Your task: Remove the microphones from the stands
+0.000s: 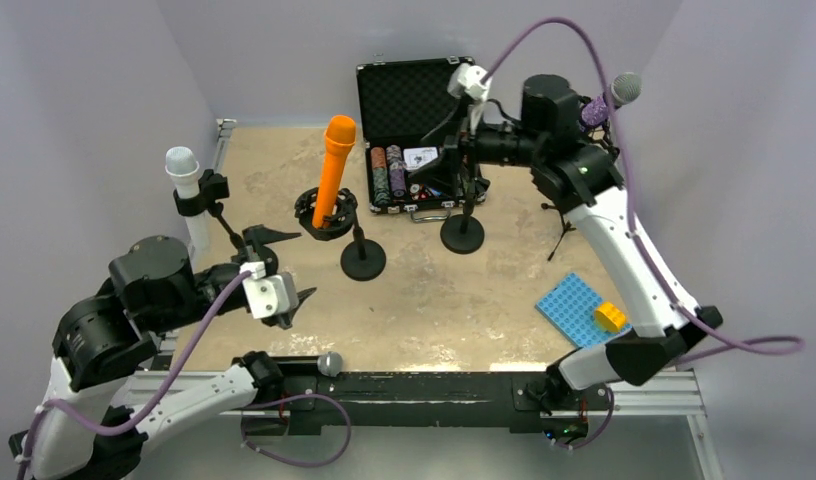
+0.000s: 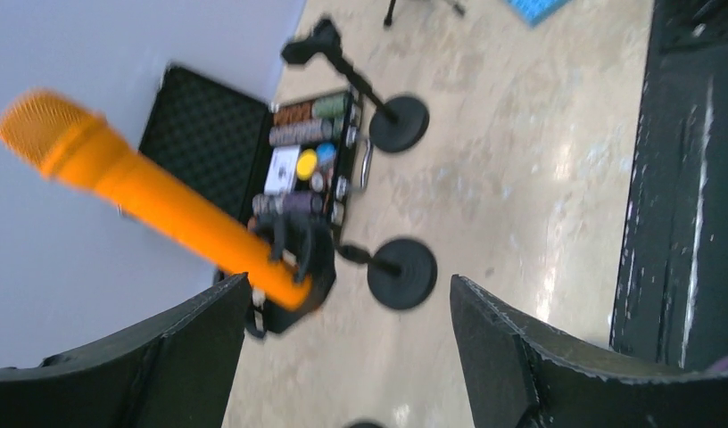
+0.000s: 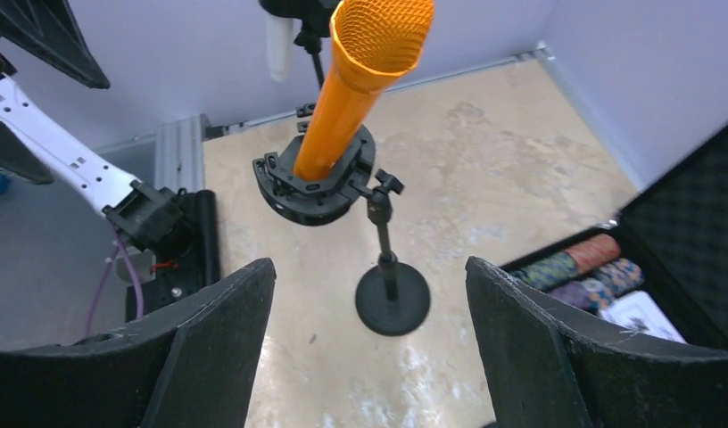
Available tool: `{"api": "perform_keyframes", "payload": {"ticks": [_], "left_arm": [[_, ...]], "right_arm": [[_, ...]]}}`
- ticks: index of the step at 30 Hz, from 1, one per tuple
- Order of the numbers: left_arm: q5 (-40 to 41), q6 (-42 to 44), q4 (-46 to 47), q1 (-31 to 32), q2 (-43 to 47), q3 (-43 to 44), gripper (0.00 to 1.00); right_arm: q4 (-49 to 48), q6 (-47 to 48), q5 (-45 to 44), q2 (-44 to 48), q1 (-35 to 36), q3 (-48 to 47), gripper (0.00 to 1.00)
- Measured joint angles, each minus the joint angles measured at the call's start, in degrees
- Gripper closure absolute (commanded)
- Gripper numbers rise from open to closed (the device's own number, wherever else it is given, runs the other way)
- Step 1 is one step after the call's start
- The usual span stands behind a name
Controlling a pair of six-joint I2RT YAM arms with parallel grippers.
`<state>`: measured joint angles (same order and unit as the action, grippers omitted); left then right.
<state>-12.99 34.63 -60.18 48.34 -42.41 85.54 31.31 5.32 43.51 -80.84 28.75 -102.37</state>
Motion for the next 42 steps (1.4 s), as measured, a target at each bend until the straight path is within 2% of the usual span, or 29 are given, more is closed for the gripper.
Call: {"api": "perform_keyframes", "payload": {"ticks": [4, 9, 16, 24, 27, 31, 33, 35, 37, 39, 42], "left_arm": [[4.9, -0.96, -4.81, -2.89, 5.7, -5.18, 0.12], [8.37, -3.58, -6.84, -7.85, 8.26, -11.61, 0.11], [7.19, -9.07, -4.96, -15.56, 8.2, -13.11, 0.11], [2.97, -16.22, -1.64, -19.06, 8.04, -13.57, 0.12], [1.84, -17.66, -0.31, -19.47, 7.19, -13.6, 0.12], [0.2, -19.45, 1.49, -20.24, 5.22, -13.6, 0.12], [-0.9, -20.17, 2.16, -20.61, 4.44, -13.6, 0.12], [-1.95, -20.74, 2.86, -20.98, 3.82, -13.6, 0.13], [-2.8, -21.29, 3.72, -21.33, 3.37, -13.57, 0.13], [-3.37, -21.88, 4.5, -21.38, 3.02, -13.57, 0.14], [-4.85, -22.8, 5.99, -21.4, 2.4, -13.57, 0.16]], "right_arm": [[-1.2, -1.77, 0.22, -6.58, 4.57, -2.49, 0.17], [-4.52, -7.78, 1.05, -14.49, 8.24, -8.98, 0.13], [-8.98, -15.52, -0.57, -19.28, 11.06, -12.96, 0.06], [-13.27, -23.04, -2.29, -24.35, 12.04, -15.96, 0.05], [-13.99, -24.52, -3.67, -26.36, 12.31, -17.44, 0.12], [-14.56, -26.73, -5.01, -27.47, 12.61, -17.81, 0.3], [-15.1, -27.47, -4.81, -27.65, 12.74, -17.81, 0.45], [-15.89, -27.65, -3.93, -27.65, 12.79, -17.9, 0.68], [-16.39, -27.71, -2.99, -27.65, 12.83, -18.56, 0.86], [-16.68, -26.71, -1.92, -27.65, 12.83, -19.54, 0.92], [-16.83, -25.64, -1.2, -27.65, 12.87, -22.21, 0.92]]}}
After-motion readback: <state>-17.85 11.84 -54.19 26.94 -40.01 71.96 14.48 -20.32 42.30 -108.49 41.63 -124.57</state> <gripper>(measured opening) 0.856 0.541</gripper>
